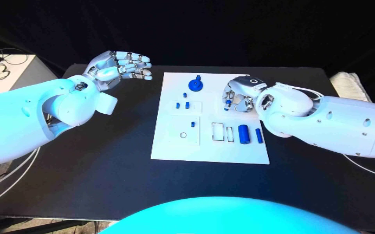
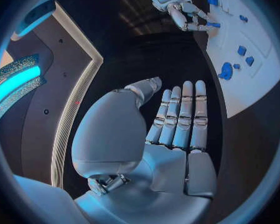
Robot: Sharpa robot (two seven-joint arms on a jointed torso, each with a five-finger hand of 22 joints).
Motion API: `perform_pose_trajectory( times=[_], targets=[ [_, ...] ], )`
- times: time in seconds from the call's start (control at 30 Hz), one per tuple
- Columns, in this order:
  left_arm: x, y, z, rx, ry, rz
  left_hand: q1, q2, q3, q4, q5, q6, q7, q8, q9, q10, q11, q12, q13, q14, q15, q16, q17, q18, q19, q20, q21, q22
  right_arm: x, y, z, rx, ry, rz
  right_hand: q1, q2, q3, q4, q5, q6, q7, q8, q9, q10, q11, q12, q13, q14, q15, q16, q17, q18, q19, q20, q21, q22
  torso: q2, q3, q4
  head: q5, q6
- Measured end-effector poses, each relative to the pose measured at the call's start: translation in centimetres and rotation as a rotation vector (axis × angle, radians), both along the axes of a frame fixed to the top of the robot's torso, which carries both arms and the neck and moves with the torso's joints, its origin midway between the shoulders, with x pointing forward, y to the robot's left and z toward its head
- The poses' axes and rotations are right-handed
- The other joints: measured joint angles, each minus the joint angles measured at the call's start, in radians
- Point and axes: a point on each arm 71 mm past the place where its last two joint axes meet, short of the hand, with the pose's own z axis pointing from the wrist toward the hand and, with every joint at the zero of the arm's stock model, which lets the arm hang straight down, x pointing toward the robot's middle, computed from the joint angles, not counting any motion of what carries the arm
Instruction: Assemble the parts on the task board
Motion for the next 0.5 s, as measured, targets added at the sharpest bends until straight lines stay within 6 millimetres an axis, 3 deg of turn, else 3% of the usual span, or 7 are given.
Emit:
perform_pose_trajectory(
  times=[0.2, 0.23, 0.5],
  targets=[
    [0.0, 0.0, 0.0, 0.001, 0.001, 0.001, 0.000, 0.000, 0.000, 0.000, 0.000, 0.000, 0.000, 0.000, 0.000, 0.000, 0.000, 0.000, 0.000, 0.000, 0.000, -0.004, 0.001, 0.000, 0.000, 0.000, 0.000, -0.001, -0.6, 0.3, 1.6, 0.029, -0.021, 0.016, -0.019, -0.010, 0.020, -0.017, 0.000, 0.000, 0.000, 0.004, 0.008, 0.004, 0.004, -0.005, 0.005, 0.000, 0.000, 0.000, 0.000, 0.000, 0.000, 0.000, 0.016, 0.000, -0.001, 0.0004, -0.0006, -0.002, 0.000],
    [0.0, 0.0, 0.0, 0.001, 0.001, 0.002, 0.000, 0.000, 0.000, 0.000, 0.000, 0.000, 0.000, 0.000, 0.000, 0.000, 0.000, 0.000, 0.000, 0.000, 0.000, -0.004, 0.001, 0.000, 0.000, 0.000, 0.000, -0.001, -0.6, 0.4, 2.0, 0.036, -0.025, 0.018, -0.020, -0.011, 0.036, -0.033, -0.002, 0.000, 0.000, 0.004, 0.009, 0.004, 0.004, -0.006, 0.005, 0.000, 0.000, 0.000, 0.000, 0.000, 0.000, 0.000, 0.016, 0.000, -0.001, 0.0003, -0.0007, -0.002, 0.000],
    [0.1, 0.0, -0.1, 0.002, 0.002, 0.001, 0.000, 0.000, 0.000, 0.000, 0.000, 0.000, 0.000, 0.000, 0.000, 0.000, 0.000, 0.000, 0.000, 0.000, 0.000, -0.004, 0.001, 0.000, 0.000, 0.000, 0.000, -0.001, -1.8, 1.4, 5.1, 0.106, -0.048, 0.051, -0.026, -0.014, 0.038, -0.036, -0.004, -0.002, 0.001, 0.011, 0.015, 0.004, 0.004, -0.010, 0.005, 0.000, 0.000, 0.000, 0.000, 0.000, 0.000, 0.000, 0.020, 0.000, -0.001, -0.0012, -0.0008, -0.005, 0.000]
  ],
)
